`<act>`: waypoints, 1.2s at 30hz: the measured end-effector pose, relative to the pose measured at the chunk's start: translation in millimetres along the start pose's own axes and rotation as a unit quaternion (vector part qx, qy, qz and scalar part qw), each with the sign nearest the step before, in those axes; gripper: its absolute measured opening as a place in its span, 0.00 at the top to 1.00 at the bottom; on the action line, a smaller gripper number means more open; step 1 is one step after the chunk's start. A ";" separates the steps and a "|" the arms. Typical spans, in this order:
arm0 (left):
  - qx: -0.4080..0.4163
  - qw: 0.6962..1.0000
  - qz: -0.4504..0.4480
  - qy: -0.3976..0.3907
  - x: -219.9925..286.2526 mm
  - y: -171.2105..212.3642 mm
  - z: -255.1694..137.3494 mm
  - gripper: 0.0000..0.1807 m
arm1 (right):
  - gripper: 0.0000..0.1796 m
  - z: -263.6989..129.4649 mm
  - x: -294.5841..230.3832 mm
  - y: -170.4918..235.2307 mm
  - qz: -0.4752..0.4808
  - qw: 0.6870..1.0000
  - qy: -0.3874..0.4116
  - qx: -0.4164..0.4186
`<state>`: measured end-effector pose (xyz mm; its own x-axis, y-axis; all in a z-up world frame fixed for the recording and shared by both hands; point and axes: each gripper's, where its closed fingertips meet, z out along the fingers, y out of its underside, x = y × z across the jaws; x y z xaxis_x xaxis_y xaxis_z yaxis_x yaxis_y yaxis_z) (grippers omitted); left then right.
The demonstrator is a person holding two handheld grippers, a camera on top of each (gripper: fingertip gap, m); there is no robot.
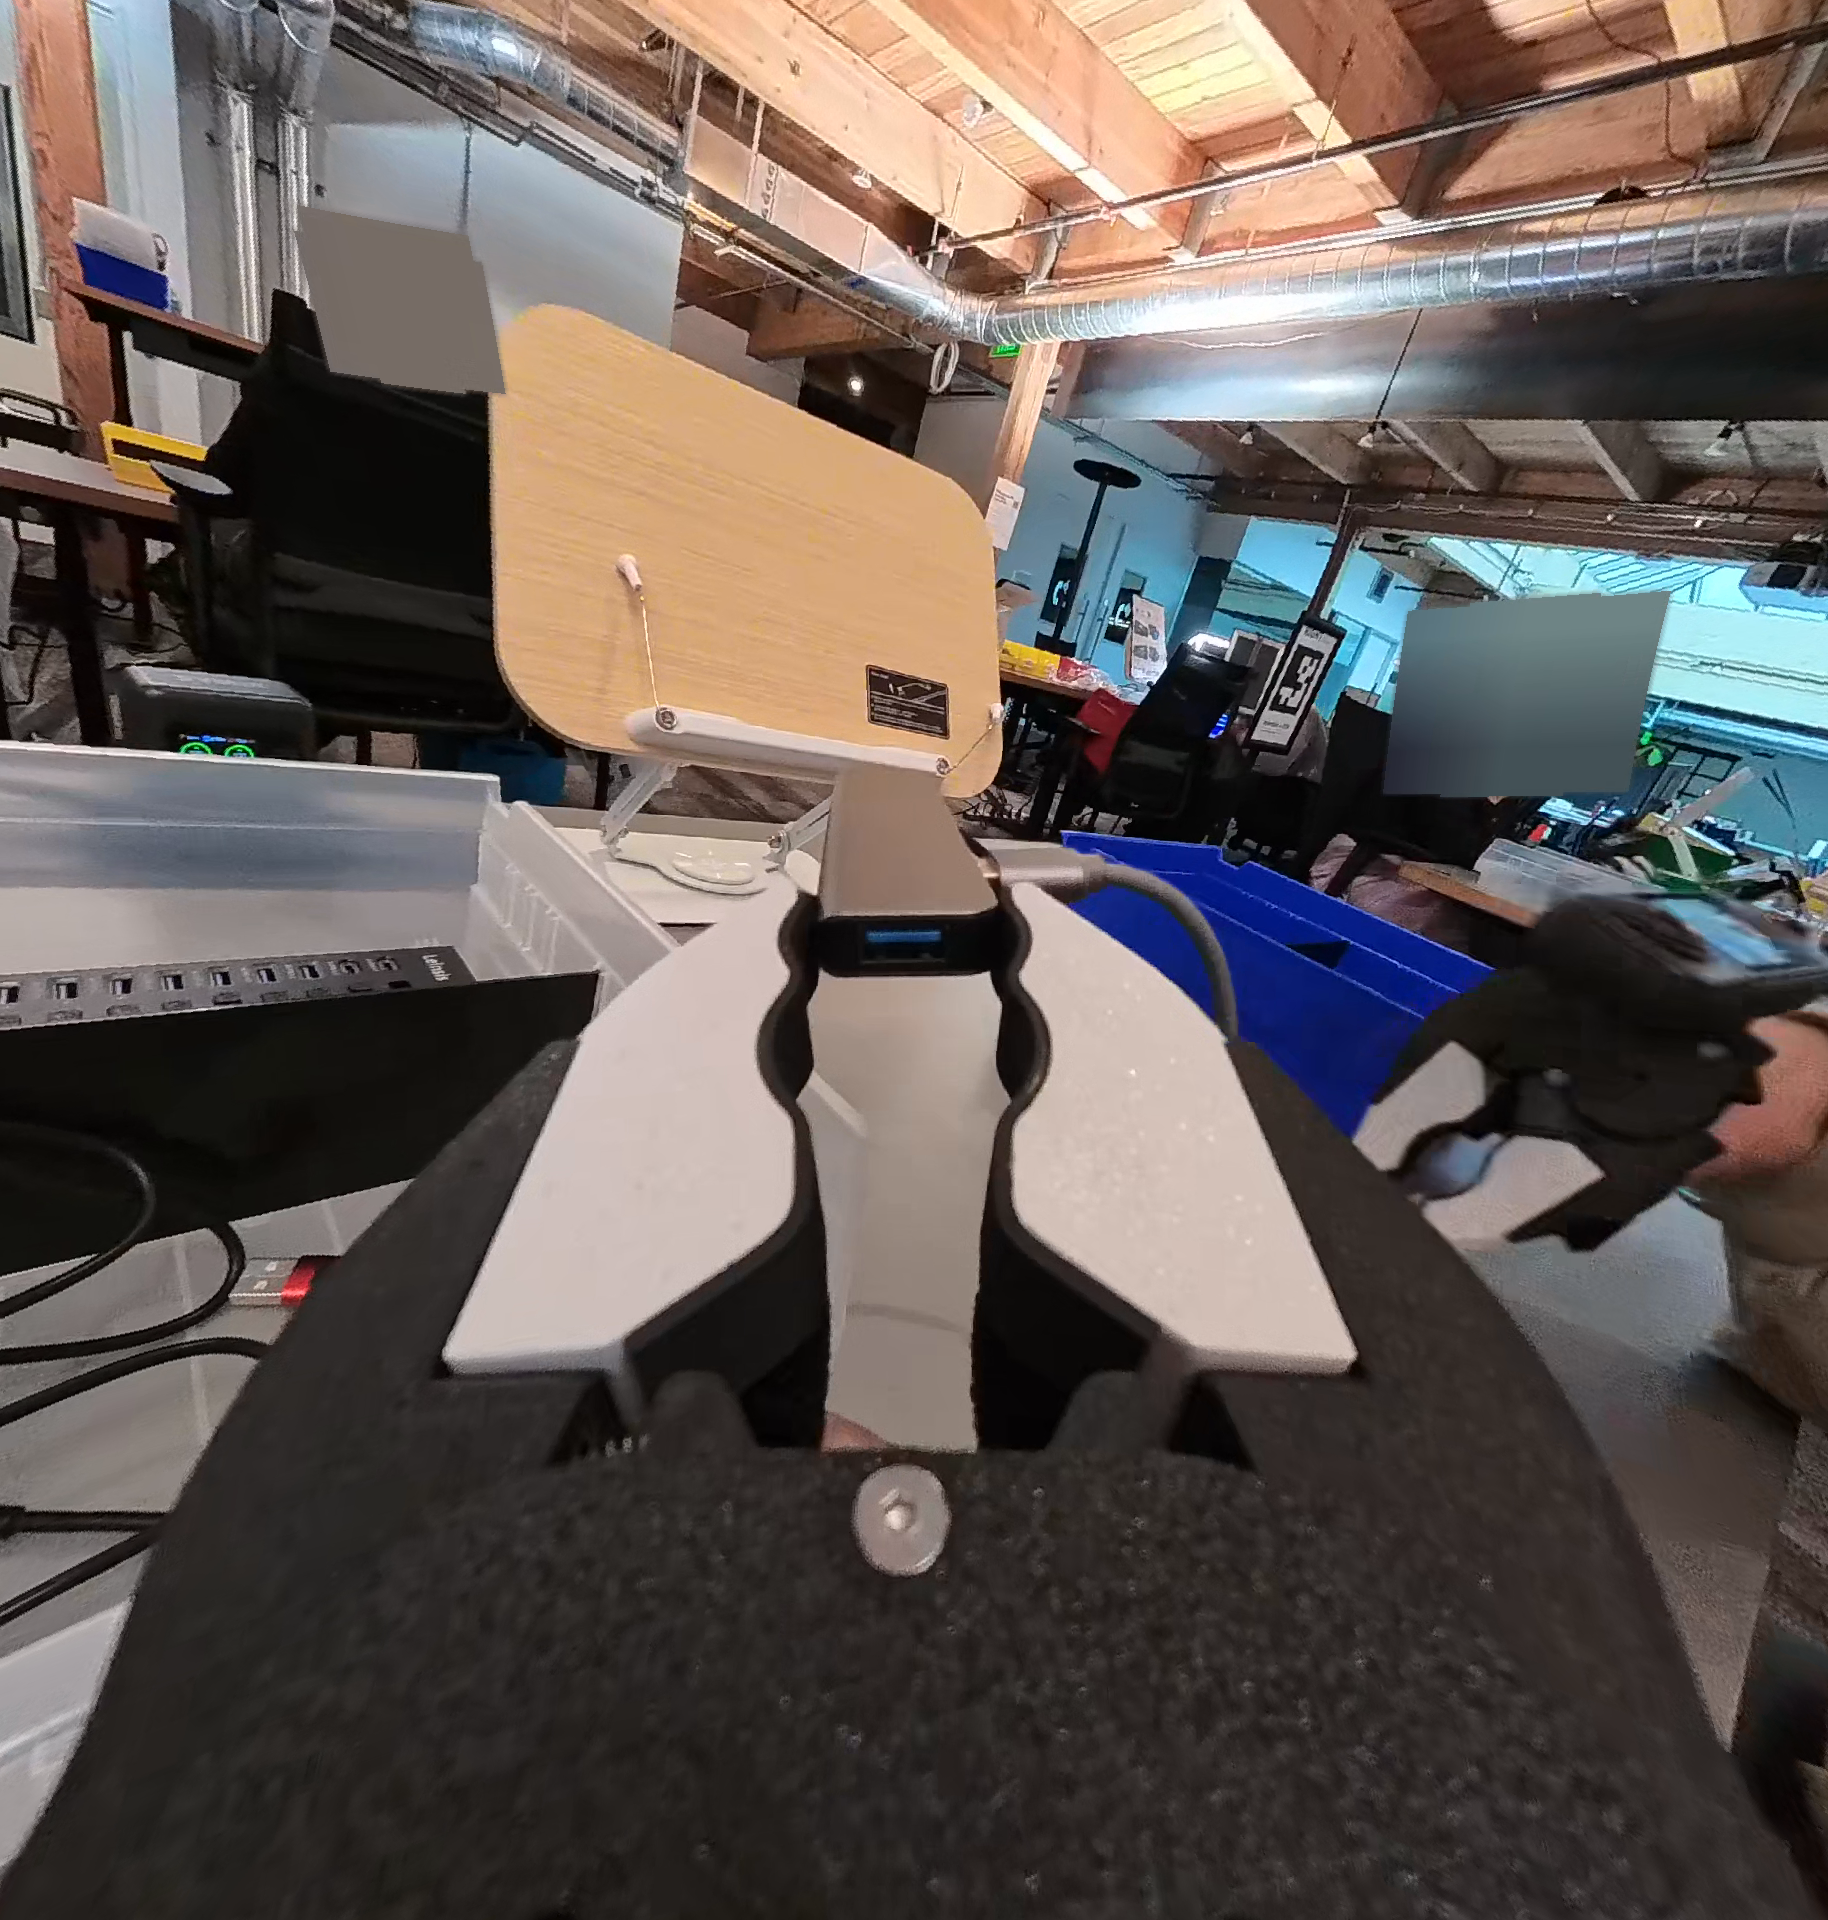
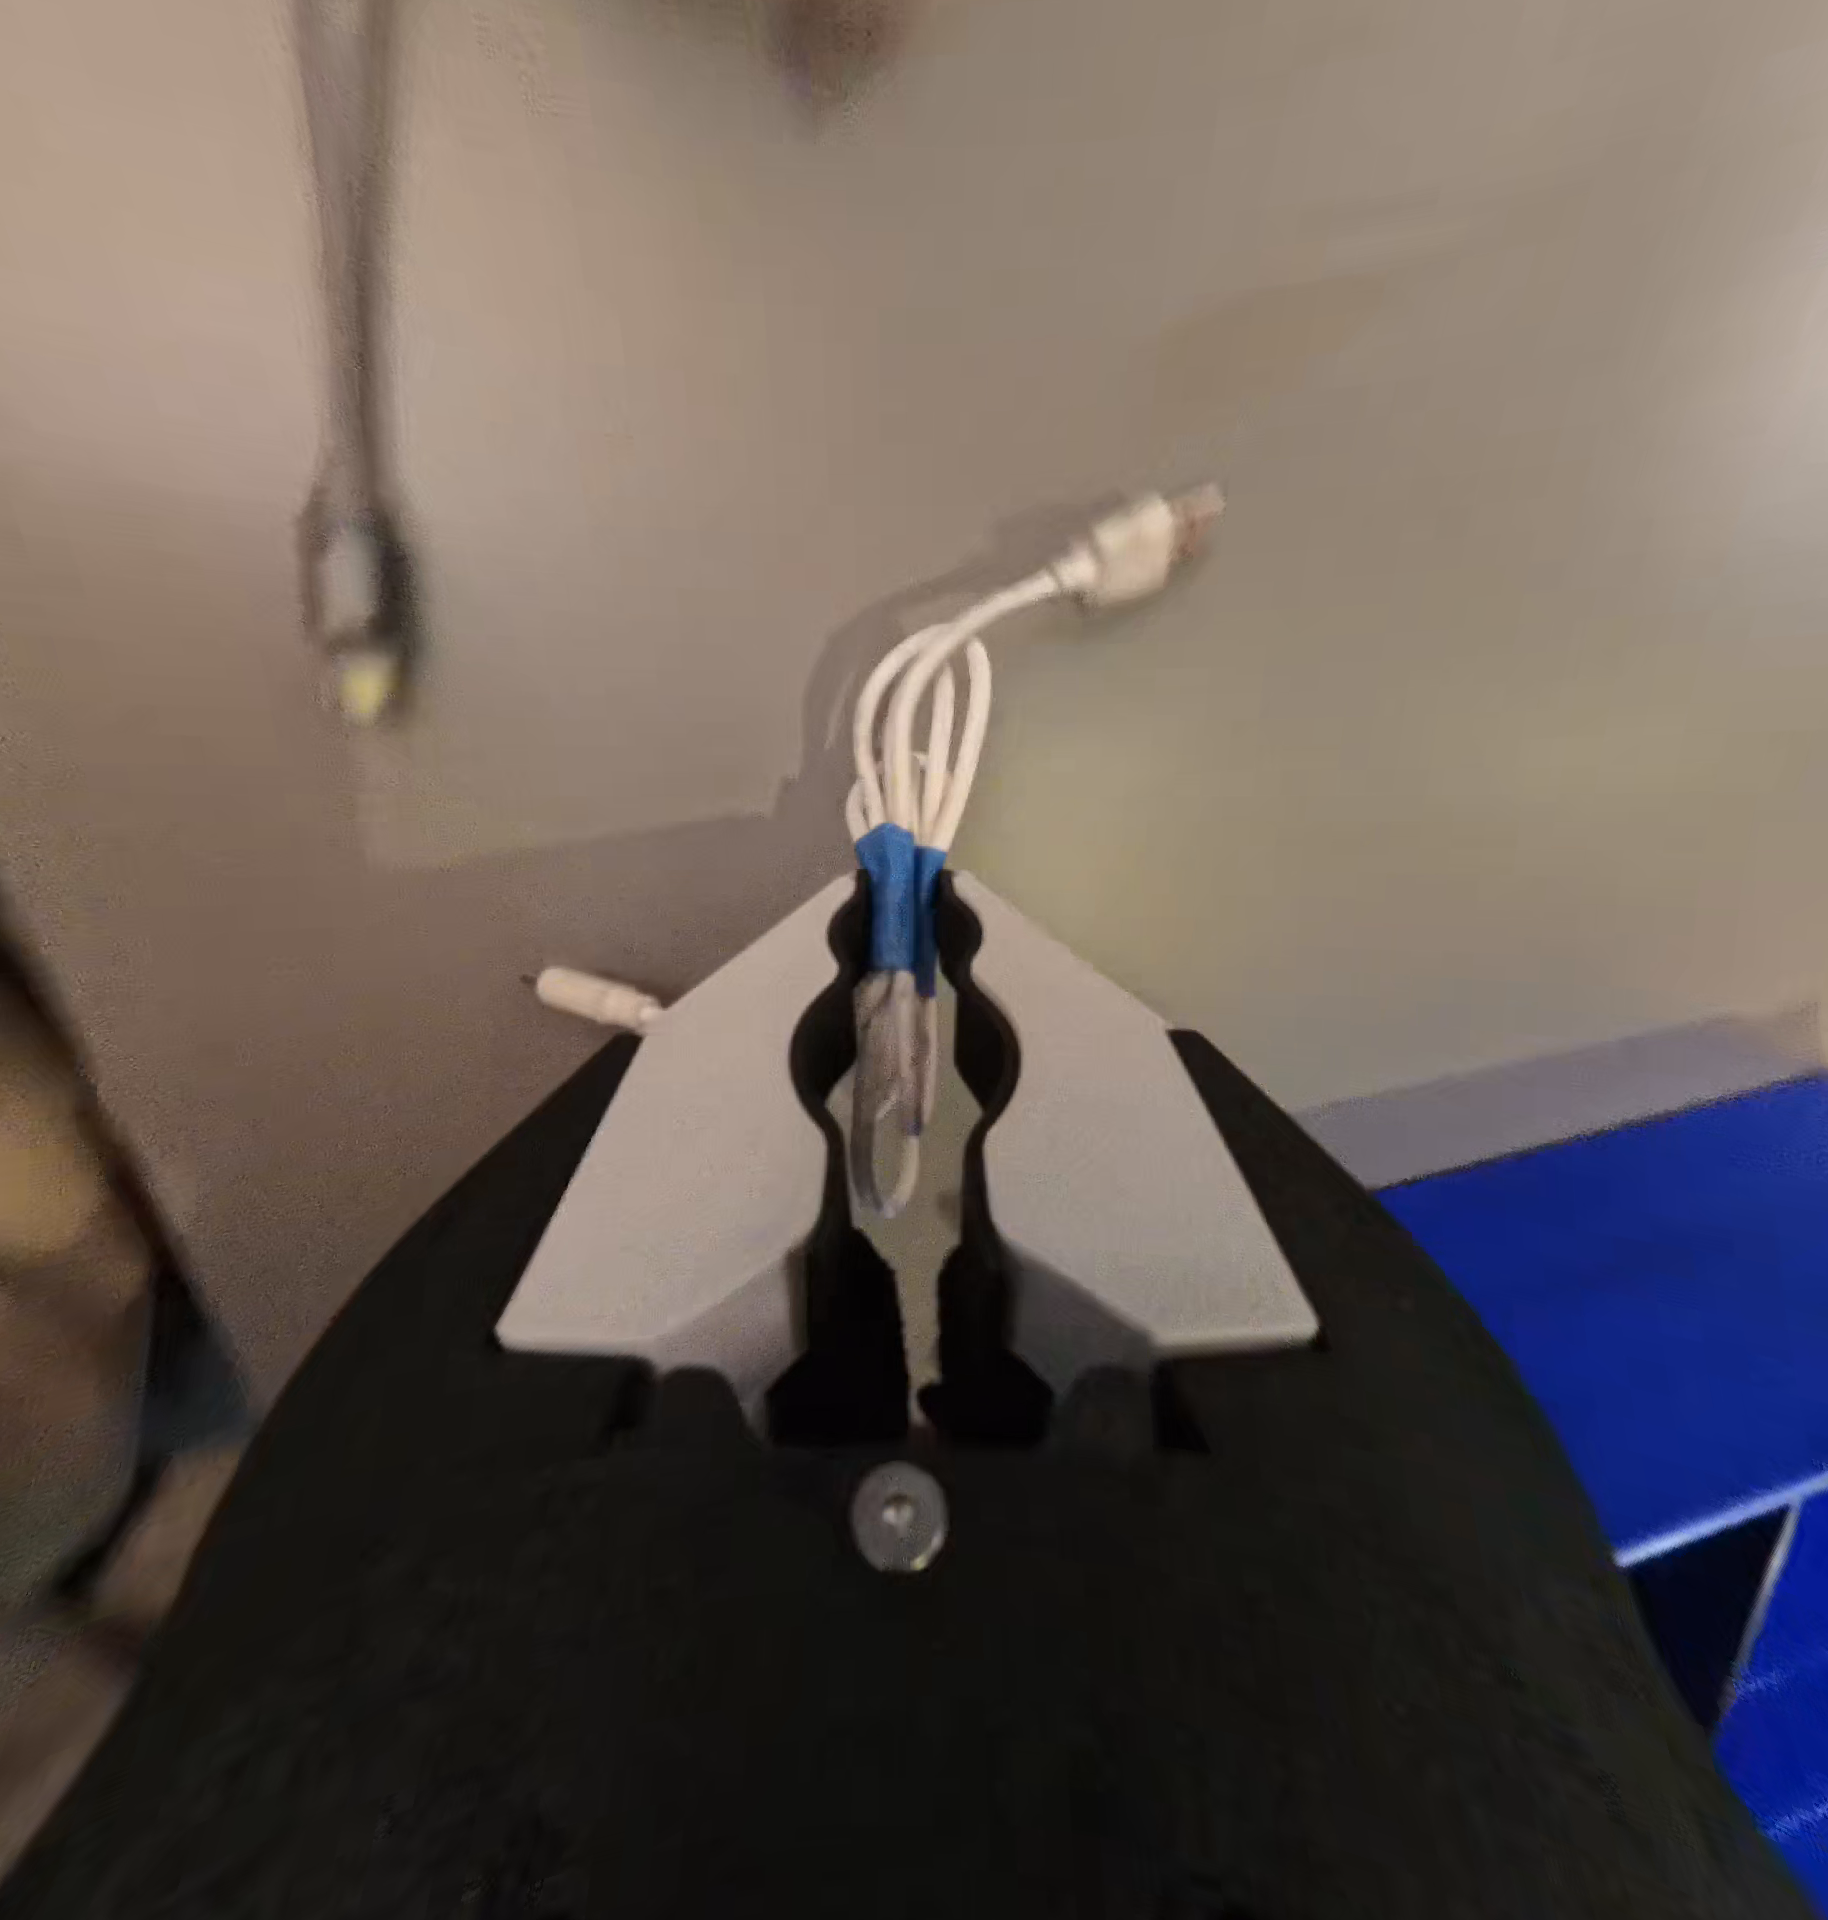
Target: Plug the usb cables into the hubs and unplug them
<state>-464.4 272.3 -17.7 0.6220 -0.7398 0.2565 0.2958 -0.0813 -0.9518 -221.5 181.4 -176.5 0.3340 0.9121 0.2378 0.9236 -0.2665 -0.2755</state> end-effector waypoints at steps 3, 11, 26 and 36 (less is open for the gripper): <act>-0.008 1.000 0.004 0.003 3.1 4.4 3.8 0.82 | 0.94 -14.5 -26.8 6.2 -0.077 0.996 -0.051 0.007; -0.016 1.000 0.016 0.007 13.4 8.5 8.6 0.82 | 0.77 -26.1 -21.5 -21.7 0.052 0.991 -0.072 0.096; -0.014 1.000 0.005 0.000 5.0 8.6 6.8 0.82 | 0.87 22.9 -3.1 -47.5 0.396 0.897 -0.150 0.127; -0.018 1.000 0.005 0.005 7.7 11.2 9.0 0.82 | 0.99 -23.5 45.3 -63.0 0.189 0.956 0.117 0.190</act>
<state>-449.8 271.7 -24.9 0.6168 -0.7476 0.2461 0.2633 -0.0987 -0.9596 -260.2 232.2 -126.4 0.7040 0.6670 0.2439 0.6086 -0.3895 -0.6913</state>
